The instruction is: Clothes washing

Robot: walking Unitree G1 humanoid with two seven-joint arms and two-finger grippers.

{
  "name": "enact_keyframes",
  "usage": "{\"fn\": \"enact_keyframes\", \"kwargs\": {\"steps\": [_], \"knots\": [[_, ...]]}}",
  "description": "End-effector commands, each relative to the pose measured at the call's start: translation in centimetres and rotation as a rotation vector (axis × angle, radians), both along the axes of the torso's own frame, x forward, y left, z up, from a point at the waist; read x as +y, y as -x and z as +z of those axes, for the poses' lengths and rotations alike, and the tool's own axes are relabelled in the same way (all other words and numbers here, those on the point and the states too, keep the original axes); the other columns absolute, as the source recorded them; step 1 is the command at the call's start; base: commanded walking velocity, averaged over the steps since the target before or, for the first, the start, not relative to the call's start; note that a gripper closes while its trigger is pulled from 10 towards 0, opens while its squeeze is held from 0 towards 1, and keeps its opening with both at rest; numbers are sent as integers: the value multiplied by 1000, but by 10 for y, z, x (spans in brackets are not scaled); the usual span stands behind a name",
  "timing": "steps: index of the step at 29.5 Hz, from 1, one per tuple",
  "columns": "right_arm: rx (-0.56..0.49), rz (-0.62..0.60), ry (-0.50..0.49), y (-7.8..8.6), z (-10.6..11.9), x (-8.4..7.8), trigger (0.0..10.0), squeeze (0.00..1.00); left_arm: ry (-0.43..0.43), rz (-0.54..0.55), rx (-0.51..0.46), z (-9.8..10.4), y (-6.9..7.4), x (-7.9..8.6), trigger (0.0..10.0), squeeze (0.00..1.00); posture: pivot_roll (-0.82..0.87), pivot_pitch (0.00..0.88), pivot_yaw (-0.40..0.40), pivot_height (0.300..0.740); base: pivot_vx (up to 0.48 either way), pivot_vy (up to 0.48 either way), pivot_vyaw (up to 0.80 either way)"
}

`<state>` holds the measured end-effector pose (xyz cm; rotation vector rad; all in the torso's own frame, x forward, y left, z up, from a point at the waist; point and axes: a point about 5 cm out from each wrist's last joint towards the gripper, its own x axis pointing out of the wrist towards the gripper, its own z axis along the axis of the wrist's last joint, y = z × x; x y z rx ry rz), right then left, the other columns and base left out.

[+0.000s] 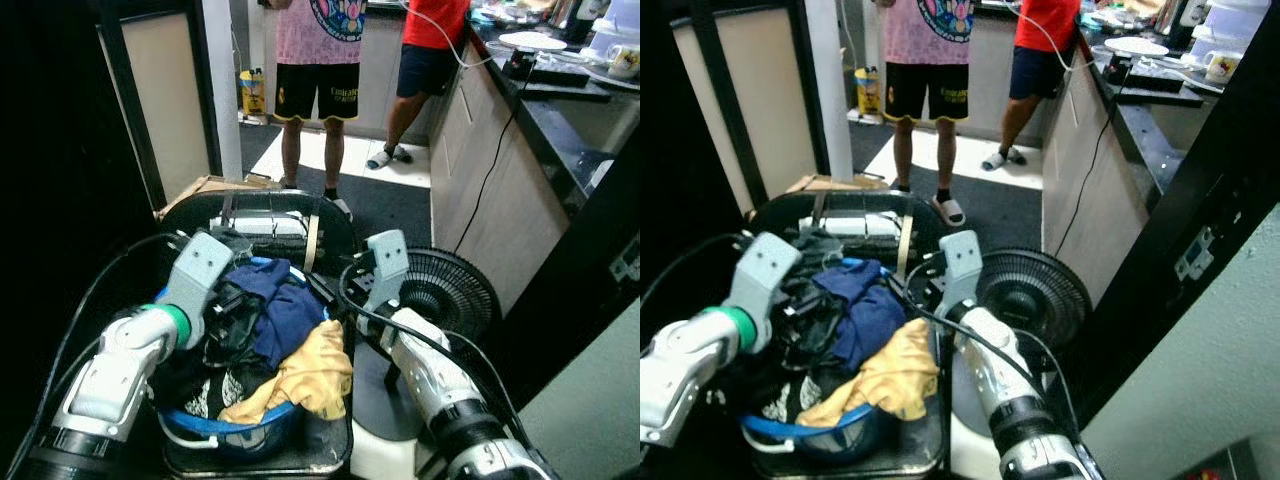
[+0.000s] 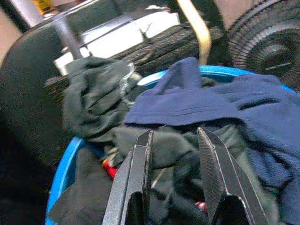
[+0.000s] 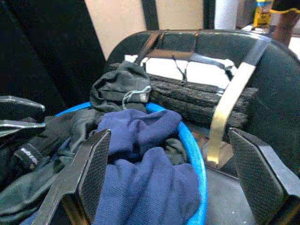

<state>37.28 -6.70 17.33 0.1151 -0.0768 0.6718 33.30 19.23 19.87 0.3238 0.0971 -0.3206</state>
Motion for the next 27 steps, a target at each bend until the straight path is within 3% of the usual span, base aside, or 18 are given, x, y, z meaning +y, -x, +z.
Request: {"fn": "enact_keyframes", "kwargs": {"steps": [1, 4, 6, 8, 9, 10, 11, 17, 27], "knots": [[-2, 50, -6, 0, 2, 8, 10000, 1000, -2, 30, -16, 1, 2, 6, 10000, 0, 65, 96, -24, 740, 0, 0, 0], [0, 118, -10, 3, 3, 19, 10000, 1000, 0, 53, -24, 1, 4, 10, 10000, 0, 63, 96, -23, 740, 0, 0, 0], [12, 215, 19, 10, -5, 36, 10000, 1000, 4, 65, -24, -1, 7, 12, 10000, 0, 58, 97, -22, 740, 0, 0, 0], [38, 230, 41, 13, -14, 40, 10000, 1000, 21, 61, -17, -3, 8, 8, 10000, 0, 50, 98, -22, 740, 0, 0, 0], [57, 228, 46, 14, -19, 40, 10000, 800, 36, 59, -11, -5, 9, 6, 10000, 0, 48, 99, -21, 740, 0, 0, 0], [57, 228, 46, 14, -19, 40, 10000, 800, 36, 59, -11, -5, 9, 6, 10000, 0, 48, 99, -21, 740, 0, 0, 0], [74, 222, 56, 15, -23, 40, 10000, 0, 52, 58, -7, -6, 10, 5, 10000, 0, 42, 100, -21, 740, 0, 0, 0], [145, 92, 78, 8, -35, 33, 10000, 0, 108, 91, -6, -8, 9, 5, 10000, 0, 26, 115, -16, 740, 0, 0, 0], [177, 50, 103, 2, -35, 30, 10000, 0, 145, 89, -4, -6, 8, 1, 10000, 0, 24, 142, -23, 740, 0, 0, 0]]}}
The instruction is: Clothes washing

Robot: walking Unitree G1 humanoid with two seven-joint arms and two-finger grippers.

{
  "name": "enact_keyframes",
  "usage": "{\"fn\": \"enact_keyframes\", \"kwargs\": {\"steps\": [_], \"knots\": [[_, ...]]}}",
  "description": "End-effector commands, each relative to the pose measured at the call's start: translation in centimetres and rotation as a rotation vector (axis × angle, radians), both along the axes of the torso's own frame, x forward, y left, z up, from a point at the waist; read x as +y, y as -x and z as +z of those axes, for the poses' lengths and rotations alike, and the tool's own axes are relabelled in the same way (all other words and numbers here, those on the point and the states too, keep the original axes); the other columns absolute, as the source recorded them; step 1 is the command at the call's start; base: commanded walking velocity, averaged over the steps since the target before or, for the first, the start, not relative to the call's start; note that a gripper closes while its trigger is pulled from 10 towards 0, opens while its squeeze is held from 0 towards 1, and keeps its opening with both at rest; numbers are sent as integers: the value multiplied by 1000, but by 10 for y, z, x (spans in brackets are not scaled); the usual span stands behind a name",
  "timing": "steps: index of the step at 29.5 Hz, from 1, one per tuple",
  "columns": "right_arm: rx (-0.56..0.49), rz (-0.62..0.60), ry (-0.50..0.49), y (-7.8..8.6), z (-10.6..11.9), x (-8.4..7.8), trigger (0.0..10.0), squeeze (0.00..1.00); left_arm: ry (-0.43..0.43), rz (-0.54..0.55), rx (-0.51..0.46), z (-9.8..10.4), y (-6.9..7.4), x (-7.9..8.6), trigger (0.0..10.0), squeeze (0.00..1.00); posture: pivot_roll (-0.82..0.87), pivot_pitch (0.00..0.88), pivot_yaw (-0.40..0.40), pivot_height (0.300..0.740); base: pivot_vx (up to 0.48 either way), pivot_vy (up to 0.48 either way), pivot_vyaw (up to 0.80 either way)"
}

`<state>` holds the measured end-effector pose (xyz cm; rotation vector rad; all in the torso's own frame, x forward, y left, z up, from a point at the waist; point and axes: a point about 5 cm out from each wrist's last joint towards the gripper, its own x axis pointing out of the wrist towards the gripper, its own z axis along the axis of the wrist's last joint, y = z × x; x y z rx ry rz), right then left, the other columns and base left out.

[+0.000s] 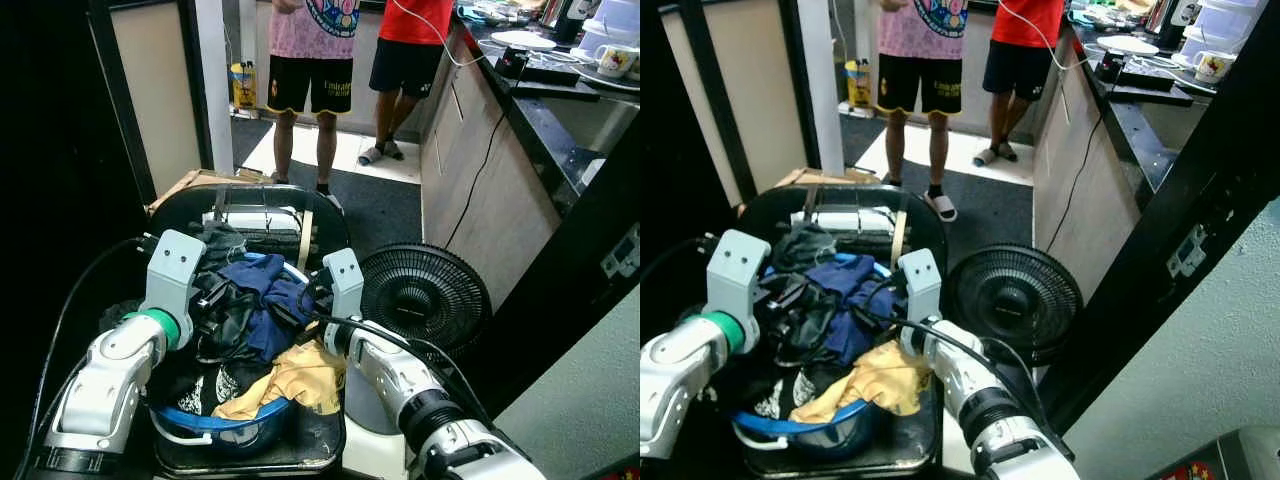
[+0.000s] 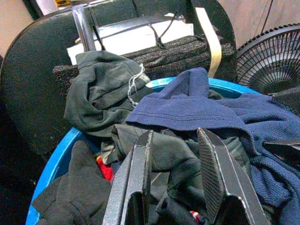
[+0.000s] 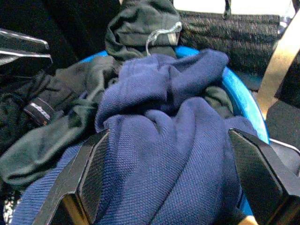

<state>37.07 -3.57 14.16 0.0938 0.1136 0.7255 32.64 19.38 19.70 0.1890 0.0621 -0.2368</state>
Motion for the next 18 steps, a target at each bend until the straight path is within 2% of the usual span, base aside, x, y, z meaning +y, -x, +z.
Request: {"fn": "enact_keyframes", "kwargs": {"steps": [1, 13, 14, 15, 16, 18], "knots": [[11, -12, 22, 0, -3, -2, 10000, 0, 10, 2, 23, -4, 1, 0, 10000, 0, 24, 142, -23, 740, 0, 0, 0], [-11, -9, 13, -3, 1, -3, 9843, 0, 5, 16, 24, -7, 1, -1, 10000, 0, 29, 138, -19, 740, 0, 0, 0], [-10, -6, 19, -3, 0, -3, 3137, 0, 0, 15, 24, -7, 1, -1, 10000, 0, 33, 137, -16, 740, 0, 0, 0], [-10, -6, 19, -3, 0, -3, 3137, 0, 0, 15, 24, -7, 1, -1, 10000, 0, 33, 137, -16, 740, 0, 0, 0], [-15, -5, 33, -3, 0, -4, 941, 0, -12, 11, 24, -6, 0, -1, 10000, 0, 35, 141, -14, 740, 0, 0, 0], [-20, -4, 45, -3, 0, -4, 549, 0, -19, 10, 23, -6, 0, -1, 10000, 0, 35, 142, -13, 740, 0, 0, 0]]}}
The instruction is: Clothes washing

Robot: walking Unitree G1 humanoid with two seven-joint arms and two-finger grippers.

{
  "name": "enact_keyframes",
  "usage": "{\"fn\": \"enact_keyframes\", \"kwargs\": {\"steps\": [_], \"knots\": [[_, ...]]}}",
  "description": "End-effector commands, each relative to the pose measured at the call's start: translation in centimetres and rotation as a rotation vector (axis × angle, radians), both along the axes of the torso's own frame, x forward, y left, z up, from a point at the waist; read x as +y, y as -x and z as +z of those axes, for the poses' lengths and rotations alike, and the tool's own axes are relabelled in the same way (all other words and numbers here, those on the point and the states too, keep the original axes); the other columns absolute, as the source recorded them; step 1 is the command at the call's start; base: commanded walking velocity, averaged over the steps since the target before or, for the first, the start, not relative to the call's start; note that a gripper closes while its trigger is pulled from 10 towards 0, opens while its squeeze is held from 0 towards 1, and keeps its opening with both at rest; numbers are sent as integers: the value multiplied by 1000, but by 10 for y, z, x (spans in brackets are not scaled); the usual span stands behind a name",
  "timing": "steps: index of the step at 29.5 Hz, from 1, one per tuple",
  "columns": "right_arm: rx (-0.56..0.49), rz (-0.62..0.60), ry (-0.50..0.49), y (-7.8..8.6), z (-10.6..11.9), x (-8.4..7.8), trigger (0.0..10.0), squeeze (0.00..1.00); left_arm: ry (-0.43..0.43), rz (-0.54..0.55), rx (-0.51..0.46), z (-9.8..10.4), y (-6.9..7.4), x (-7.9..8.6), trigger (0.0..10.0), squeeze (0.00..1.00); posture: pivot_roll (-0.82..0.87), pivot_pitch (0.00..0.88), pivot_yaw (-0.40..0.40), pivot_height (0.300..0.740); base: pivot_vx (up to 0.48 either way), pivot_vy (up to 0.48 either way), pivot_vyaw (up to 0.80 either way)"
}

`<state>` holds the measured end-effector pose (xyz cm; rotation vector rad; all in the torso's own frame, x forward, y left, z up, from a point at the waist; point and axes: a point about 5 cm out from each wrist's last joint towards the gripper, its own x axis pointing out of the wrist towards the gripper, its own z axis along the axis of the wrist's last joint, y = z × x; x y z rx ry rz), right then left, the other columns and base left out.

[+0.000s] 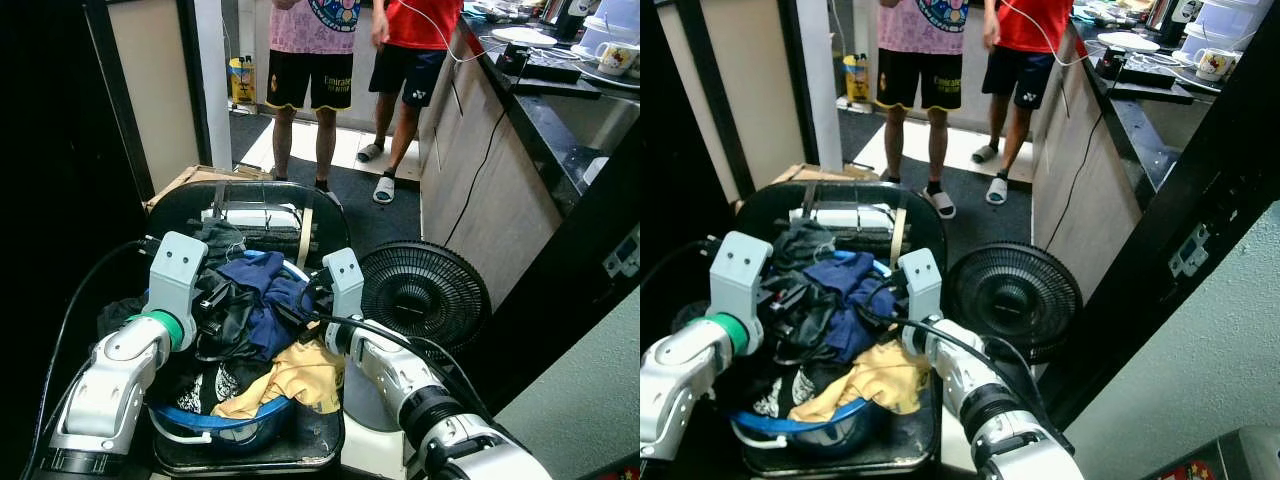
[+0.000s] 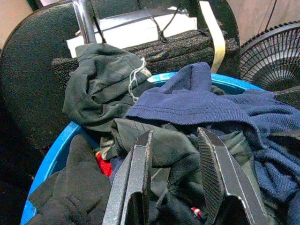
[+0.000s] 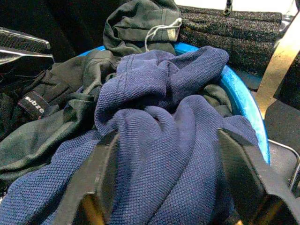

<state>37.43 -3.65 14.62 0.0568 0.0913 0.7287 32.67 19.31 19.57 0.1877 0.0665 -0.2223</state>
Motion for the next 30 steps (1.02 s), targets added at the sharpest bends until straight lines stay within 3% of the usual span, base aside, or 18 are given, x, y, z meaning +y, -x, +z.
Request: {"fn": "enact_keyframes", "kwargs": {"steps": [1, 4, 18, 30], "knots": [[13, -8, 19, 0, -5, -3, 549, 0, -19, -5, 20, -4, 0, -1, 10000, 0, 35, 142, -13, 740, 0, 0, 0], [-3, -13, 39, -1, -3, -3, 0, 0, -27, -6, 20, -4, -1, -2, 10000, 0, 34, 144, -12, 740, 0, 0, 0], [-21, -12, 45, -2, 0, -3, 0, 0, -46, -14, 21, -4, -3, -6, 10000, 0, 40, 137, -5, 740, 0, 0, 0], [-111, 22, -96, -7, 29, -12, 0, 0, -53, -16, 13, -3, -4, -6, 10000, 0, 37, 108, -8, 740, 0, 0, 0]]}}
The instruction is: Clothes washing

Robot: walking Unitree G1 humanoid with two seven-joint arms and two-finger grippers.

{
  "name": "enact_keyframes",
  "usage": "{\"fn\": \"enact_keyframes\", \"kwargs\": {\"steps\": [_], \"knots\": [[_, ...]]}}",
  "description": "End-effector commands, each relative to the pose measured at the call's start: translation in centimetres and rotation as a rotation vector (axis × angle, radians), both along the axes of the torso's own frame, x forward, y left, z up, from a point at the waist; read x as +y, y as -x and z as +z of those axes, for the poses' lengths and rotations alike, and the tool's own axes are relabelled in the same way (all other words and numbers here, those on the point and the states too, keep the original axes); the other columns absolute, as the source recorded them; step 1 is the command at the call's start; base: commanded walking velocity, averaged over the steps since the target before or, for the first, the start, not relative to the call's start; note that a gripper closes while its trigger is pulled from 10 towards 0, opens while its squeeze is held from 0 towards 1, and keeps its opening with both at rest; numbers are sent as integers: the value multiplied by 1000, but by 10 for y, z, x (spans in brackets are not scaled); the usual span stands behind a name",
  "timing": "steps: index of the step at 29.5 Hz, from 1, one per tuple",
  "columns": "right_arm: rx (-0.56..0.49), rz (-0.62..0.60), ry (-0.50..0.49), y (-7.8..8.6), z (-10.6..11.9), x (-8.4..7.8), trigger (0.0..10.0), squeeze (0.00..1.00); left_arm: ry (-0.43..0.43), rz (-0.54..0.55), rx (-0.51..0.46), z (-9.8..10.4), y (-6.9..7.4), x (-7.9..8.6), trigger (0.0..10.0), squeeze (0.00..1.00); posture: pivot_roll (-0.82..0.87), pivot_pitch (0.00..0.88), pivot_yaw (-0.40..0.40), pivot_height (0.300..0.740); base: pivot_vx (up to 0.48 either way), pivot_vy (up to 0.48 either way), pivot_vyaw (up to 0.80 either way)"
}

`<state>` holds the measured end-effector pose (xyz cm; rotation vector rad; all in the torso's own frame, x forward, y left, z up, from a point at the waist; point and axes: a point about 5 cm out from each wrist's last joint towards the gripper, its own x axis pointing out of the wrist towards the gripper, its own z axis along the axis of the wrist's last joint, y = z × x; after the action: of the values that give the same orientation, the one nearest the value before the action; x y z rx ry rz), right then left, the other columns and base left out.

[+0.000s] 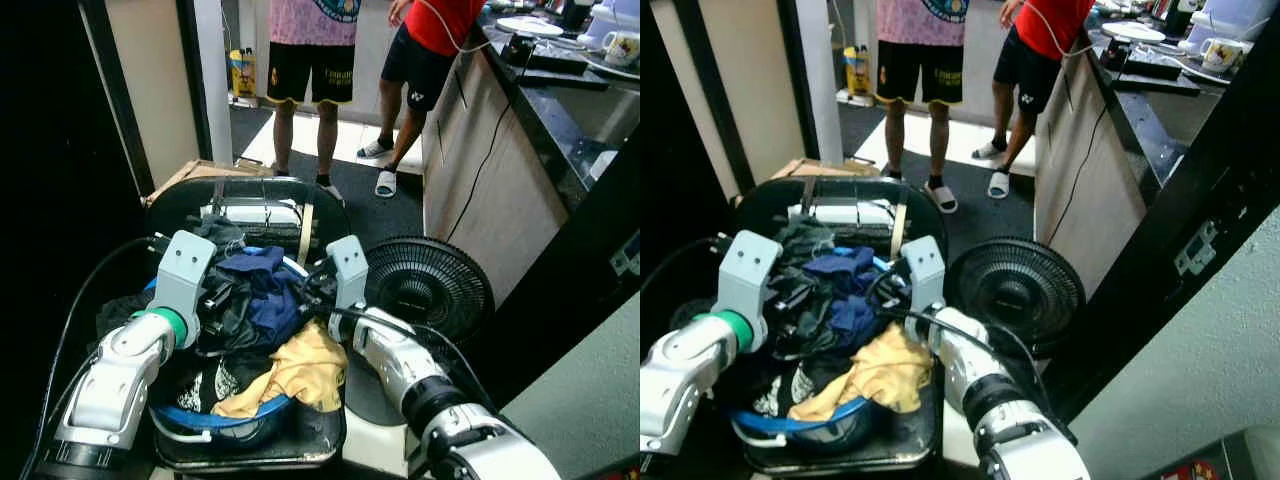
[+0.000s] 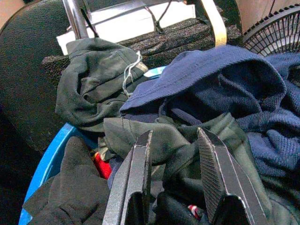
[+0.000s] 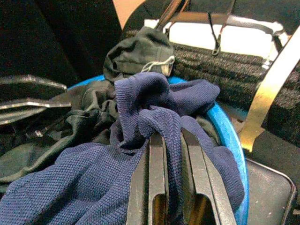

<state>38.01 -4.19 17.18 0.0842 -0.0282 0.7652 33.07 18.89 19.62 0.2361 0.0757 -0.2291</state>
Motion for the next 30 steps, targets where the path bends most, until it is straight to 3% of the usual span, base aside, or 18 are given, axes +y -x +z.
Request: {"fn": "enact_keyframes", "kwargs": {"steps": [1, 7, 8, 10, 11, 12, 13, 14, 15, 16, 17, 19, 21, 24, 27, 28, 30], "knots": [[-25, 16, -47, 0, 9, -10, 0, 0, -2, -6, 8, -4, 1, -2, 10000, 0, 36, 104, -10, 740, 0, 0, 0], [-51, 98, -139, 6, 31, -21, 0, 0, 5, -1, 8, -6, 2, -3, 10000, 0, 31, 91, -7, 740, 0, 0, 0], [-84, 130, -197, 8, 53, -28, 0, 0, 7, -1, 9, -6, 1, -3, 10000, 0, 26, 84, 1, 740, 0, 0, 0], [-84, 130, -197, 8, 53, -28, 0, 0, 7, -1, 9, -6, 1, -3, 10000, 0, 26, 84, 1, 740, 0, 0, 0], [-130, 163, -247, 11, 75, -35, 0, 0, 8, -2, 8, -7, 0, -3, 10000, 0, 23, 78, 5, 740, 0, 0, 0], [-130, 163, -247, 11, 75, -35, 0, 0, 8, -2, 8, -7, 0, -3, 10000, 0, 23, 78, 5, 740, 0, 0, 0], [-191, 191, -288, 14, 100, -41, 0, 0, 7, -10, 7, -6, -2, -5, 10000, 0, 21, 68, 15, 740, 0, 0, 0], [-191, 191, -288, 14, 100, -41, 0, 0, 7, -10, 7, -6, -2, -5, 10000, 0, 21, 68, 15, 740, 0, 0, 0], [-262, 193, -338, 15, 126, -46, 0, 0, 9, -20, 5, -6, -4, -7, 10000, 0, 21, 61, 24, 740, 0, 0, 0], [-333, 177, -399, 16, 152, -53, 0, 0, 7, -30, 4, -5, -5, -10, 10000, 0, 22, 57, 31, 740, 0, 0, 0], [-333, 177, -399, 16, 152, -53, 0, 0, 7, -30, 4, -5, -5, -10, 10000, 0, 22, 57, 31, 740, 0, 0, 0], [-424, 141, -507, 19, 188, -63, 0, 0, 4, -41, 1, -4, -6, -12, 10000, 0, 28, 51, 41, 740, 0, 0, 0], [-424, 141, -507, 19, 188, -63, 0, 0, 4, -41, 1, -4, -6, -12, 10000, 0, 28, 51, 41, 740, 0, 0, 0], [-516, 85, -615, 26, 222, -77, 0, 0, -1, -46, -4, -2, -7, -11, 10000, 0, 38, 45, 49, 740, 0, 0, 0], [-565, 47, -670, 30, 237, -85, 0, 0, -4, -47, -7, 0, -8, -10, 10000, 0, 44, 43, 57, 740, 0, 0, 0], [-625, -18, -709, 33, 252, -94, 0, 0, -11, -47, -8, 1, -9, -8, 10000, 0, 52, 34, 79, 740, 0, 0, 0], [-625, -18, -709, 33, 252, -94, 0, 0, -11, -47, -8, 1, -9, -8, 10000, 0, 52, 34, 79, 740, 0, 0, 0]]}}
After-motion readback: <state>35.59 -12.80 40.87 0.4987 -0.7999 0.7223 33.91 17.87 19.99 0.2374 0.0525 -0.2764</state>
